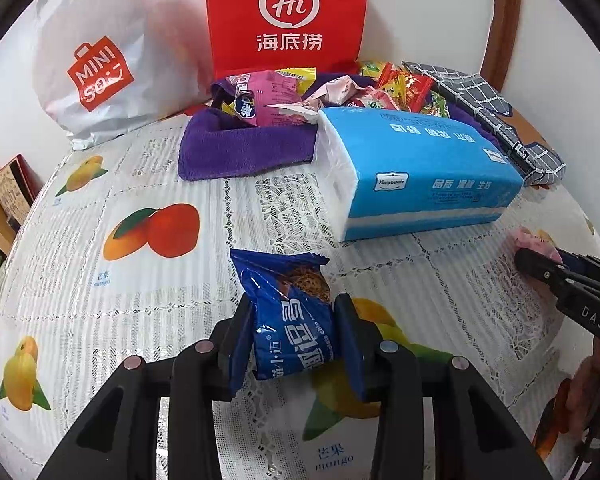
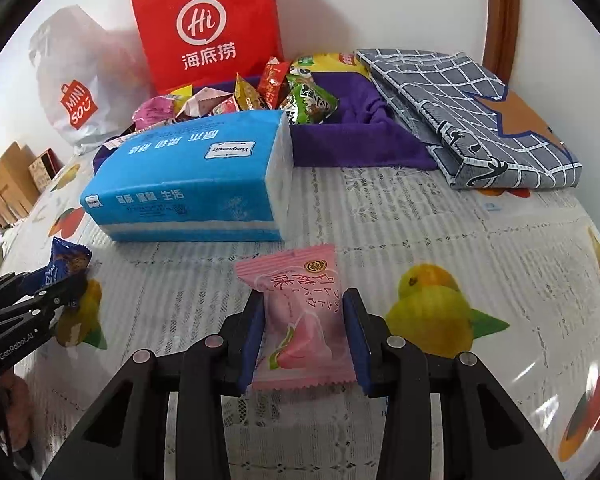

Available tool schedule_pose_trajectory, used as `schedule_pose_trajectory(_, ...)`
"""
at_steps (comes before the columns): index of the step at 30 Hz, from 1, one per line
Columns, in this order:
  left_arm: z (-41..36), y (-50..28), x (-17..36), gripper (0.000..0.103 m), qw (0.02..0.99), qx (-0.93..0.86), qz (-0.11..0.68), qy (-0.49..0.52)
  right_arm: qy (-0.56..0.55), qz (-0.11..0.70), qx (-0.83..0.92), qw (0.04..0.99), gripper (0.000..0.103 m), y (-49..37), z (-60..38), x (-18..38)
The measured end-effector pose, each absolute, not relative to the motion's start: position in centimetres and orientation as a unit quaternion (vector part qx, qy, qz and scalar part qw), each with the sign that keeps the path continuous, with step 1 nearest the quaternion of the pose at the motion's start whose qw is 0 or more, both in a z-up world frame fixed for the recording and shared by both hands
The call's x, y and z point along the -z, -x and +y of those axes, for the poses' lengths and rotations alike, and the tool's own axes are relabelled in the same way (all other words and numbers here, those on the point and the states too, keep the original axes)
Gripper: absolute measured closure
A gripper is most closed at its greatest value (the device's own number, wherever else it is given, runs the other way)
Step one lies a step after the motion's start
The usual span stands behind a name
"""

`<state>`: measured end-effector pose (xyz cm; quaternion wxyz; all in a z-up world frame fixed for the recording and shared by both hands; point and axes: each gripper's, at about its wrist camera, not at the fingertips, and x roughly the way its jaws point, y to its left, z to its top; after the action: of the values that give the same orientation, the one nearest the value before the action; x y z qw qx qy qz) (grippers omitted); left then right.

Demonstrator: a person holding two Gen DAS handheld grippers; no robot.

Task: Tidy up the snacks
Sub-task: 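Carry the pink candy with the right tool while the left tool carries the blue bag to the towel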

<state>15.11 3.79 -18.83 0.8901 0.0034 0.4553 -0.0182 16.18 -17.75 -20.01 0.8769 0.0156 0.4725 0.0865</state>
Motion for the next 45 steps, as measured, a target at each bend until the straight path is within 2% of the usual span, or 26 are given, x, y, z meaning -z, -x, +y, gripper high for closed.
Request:
schedule_pose_trajectory(5, 3.8, -15.0, 18.9, 0.065, 0.890, 0.021, 0.455, 0.002, -0.014, 0.474, -0.086, 0.876, 0.063, -16.3, -17.7, 20.1)
schedule_pose_trajectory(9, 3.2, -15.1, 19.0, 0.053, 0.888, 0.033, 0.458, -0.010, -0.016, 0.474, -0.089, 0.876, 0.062, -16.3, -17.8, 20.1)
schedule_pose_trajectory(10, 3.0, -15.1, 19.0, 0.053, 0.888, 0.031, 0.458, -0.016, -0.016, 0.474, -0.089, 0.876, 0.062, -16.3, -17.8, 20.1)
schedule_pose_trajectory(14, 3.4, -15.0, 19.0, 0.053, 0.889, 0.036, 0.457, -0.006, -0.010, 0.475, -0.087, 0.876, 0.061, -16.3, -17.5, 20.1)
schedule_pose_trajectory(16, 3.4, -15.0, 18.9, 0.060, 0.890, 0.031, 0.456, -0.006, -0.010, 0.474, -0.088, 0.876, 0.061, -16.3, -17.6, 20.2)
schedule_pose_trajectory(19, 3.8, -14.9, 18.9, 0.065, 0.891, 0.032, 0.454, 0.003, -0.022, 0.473, -0.090, 0.876, 0.064, -16.3, -18.0, 20.1)
schedule_pose_trajectory(25, 3.6, -14.3, 18.2, 0.065, 0.882, 0.061, 0.468, 0.009, -0.028, 0.450, -0.100, 0.887, 0.065, -15.6, -17.9, 18.8)
schedule_pose_trajectory(41, 2.6, -15.8, 8.6, 0.065, 0.902, 0.079, 0.424, 0.020, -0.047, 0.354, -0.125, 0.926, 0.065, -17.9, -17.5, 10.2)
schedule_pose_trajectory(45, 2.8, -17.4, 5.9, 0.065, 0.913, 0.070, 0.401, 0.020, -0.051, 0.352, -0.126, 0.926, 0.065, -19.6, -17.2, 8.9)
